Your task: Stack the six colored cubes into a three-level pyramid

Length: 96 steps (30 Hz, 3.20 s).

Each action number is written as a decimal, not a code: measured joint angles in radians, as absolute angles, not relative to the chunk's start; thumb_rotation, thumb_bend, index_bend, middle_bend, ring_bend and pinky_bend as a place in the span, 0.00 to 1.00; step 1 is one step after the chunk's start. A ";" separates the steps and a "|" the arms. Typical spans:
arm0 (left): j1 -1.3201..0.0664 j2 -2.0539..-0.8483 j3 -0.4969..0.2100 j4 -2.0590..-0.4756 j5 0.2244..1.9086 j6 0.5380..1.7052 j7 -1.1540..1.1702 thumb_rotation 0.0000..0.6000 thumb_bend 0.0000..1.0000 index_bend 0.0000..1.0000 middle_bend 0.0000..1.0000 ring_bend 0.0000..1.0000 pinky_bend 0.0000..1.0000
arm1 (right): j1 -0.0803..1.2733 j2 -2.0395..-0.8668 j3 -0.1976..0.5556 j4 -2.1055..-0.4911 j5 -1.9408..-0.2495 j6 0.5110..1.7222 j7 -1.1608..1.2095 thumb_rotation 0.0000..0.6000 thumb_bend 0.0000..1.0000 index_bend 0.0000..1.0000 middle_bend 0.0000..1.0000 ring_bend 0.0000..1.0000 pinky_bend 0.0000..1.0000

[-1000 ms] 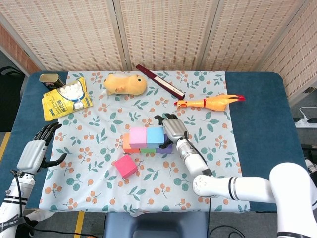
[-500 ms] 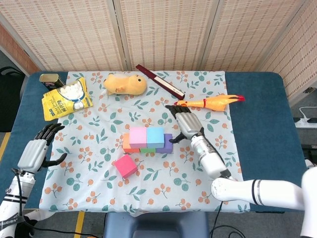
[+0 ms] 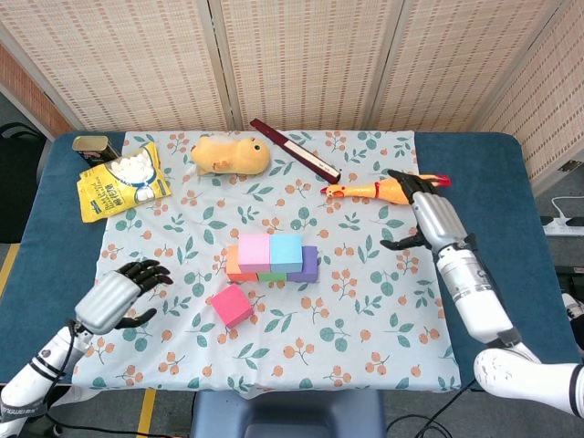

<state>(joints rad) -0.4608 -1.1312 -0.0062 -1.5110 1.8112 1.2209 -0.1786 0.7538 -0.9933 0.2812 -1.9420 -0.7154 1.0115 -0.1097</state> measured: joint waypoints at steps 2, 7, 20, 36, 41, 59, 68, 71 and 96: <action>-0.484 -1.144 0.007 -1.502 1.854 1.212 -0.142 1.00 0.33 0.22 0.14 0.07 0.21 | 0.726 -0.978 0.282 -1.943 -0.746 1.011 -0.070 1.00 0.00 0.00 0.06 0.00 0.00; -0.554 -1.178 0.018 -1.495 1.911 1.157 -0.037 1.00 0.36 0.15 0.07 0.03 0.19 | 0.674 -0.952 0.289 -1.935 -0.803 1.012 0.013 1.00 0.00 0.00 0.06 0.00 0.00; -0.693 -1.263 0.033 -1.508 1.954 0.955 0.208 1.00 0.39 0.08 0.01 0.00 0.19 | 0.593 -0.914 0.304 -1.908 -0.864 1.013 0.125 1.00 0.00 0.00 0.06 0.00 0.00; -0.788 -1.278 -0.022 -1.634 1.765 0.745 0.370 1.00 0.39 0.00 0.00 0.00 0.14 | 0.527 -0.879 0.313 -1.902 -0.903 1.017 0.194 1.00 0.00 0.00 0.06 0.00 0.00; -0.809 -1.287 -0.032 -1.651 1.695 0.693 0.422 1.00 0.39 0.00 0.00 0.00 0.15 | 0.503 -0.863 0.316 -1.900 -0.913 1.021 0.221 1.00 0.00 0.00 0.06 0.00 0.00; -0.844 -1.326 -0.019 -1.620 1.554 0.645 0.504 1.00 0.39 0.00 0.00 0.00 0.17 | 0.468 -0.850 0.323 -1.884 -0.926 1.013 0.256 1.00 0.00 0.00 0.06 0.00 0.00; -0.842 -1.361 0.000 -1.580 1.579 0.701 0.438 1.00 0.38 0.36 0.31 0.26 0.48 | 0.462 -0.853 0.326 -1.887 -0.924 1.015 0.251 1.00 0.00 0.00 0.06 0.00 0.00; -0.838 -1.360 0.007 -1.576 1.597 0.729 0.404 1.00 0.38 0.40 0.35 0.30 0.54 | 0.459 -0.853 0.327 -1.888 -0.926 1.016 0.253 1.00 0.00 0.00 0.06 0.00 0.00; -0.807 -0.983 -0.074 -1.845 1.642 0.990 0.164 1.00 0.39 0.38 0.36 0.29 0.52 | 0.448 -0.841 0.339 -1.906 -0.964 1.000 0.289 1.00 0.00 0.00 0.06 0.00 0.00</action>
<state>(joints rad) -0.8071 -0.9829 -0.0743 -1.8449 1.6415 0.9896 0.1643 0.4480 -0.8415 0.3386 -1.9057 -0.9636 1.0001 0.2893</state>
